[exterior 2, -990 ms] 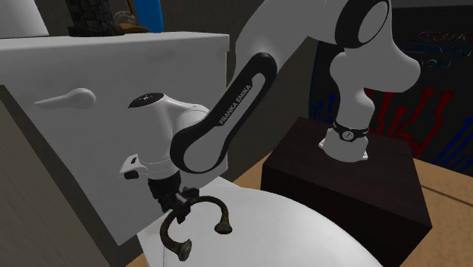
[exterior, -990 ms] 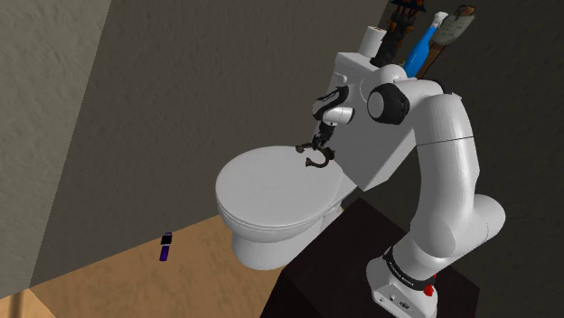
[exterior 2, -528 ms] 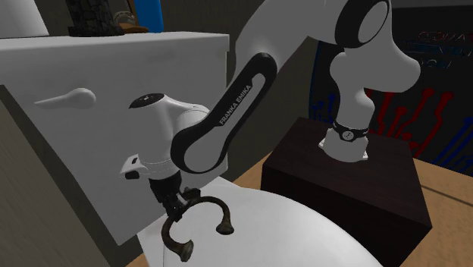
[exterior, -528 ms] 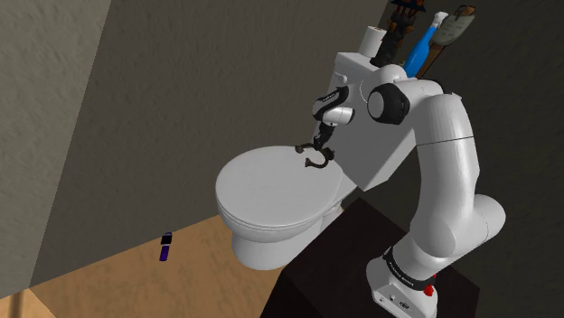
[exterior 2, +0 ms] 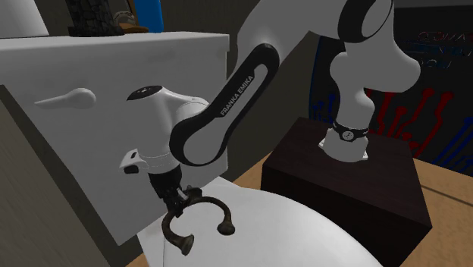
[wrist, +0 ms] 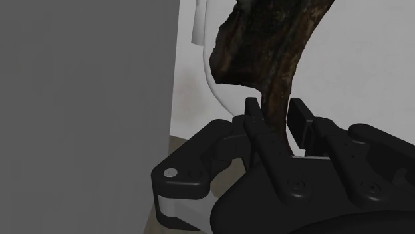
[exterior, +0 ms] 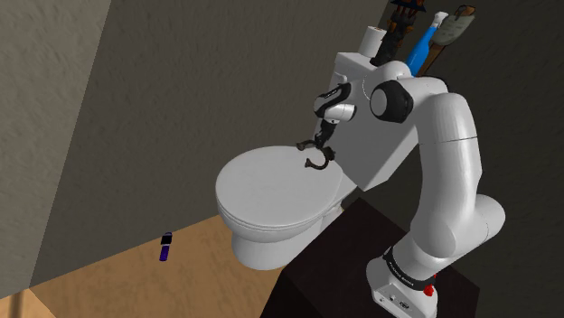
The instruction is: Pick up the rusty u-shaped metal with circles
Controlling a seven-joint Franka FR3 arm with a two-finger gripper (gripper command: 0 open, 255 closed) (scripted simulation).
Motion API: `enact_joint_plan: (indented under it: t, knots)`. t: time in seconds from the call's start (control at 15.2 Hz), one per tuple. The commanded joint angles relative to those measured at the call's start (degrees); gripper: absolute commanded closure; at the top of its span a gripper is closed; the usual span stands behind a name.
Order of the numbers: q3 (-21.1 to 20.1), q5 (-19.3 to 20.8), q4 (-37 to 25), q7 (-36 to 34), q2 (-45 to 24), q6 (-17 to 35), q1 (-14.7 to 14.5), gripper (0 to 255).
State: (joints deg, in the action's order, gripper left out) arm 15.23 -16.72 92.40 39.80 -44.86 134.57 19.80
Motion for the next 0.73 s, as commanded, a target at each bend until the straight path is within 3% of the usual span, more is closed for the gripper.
enact_joint_plan:
  t: [0.0,0.66]
  knots:
    - [0.59,0.33,-0.05,-0.29,1.37,-0.82,0.00,255]
    - [1.58,1.65,0.26,-1.09,5.57,-4.65,-0.65,255]
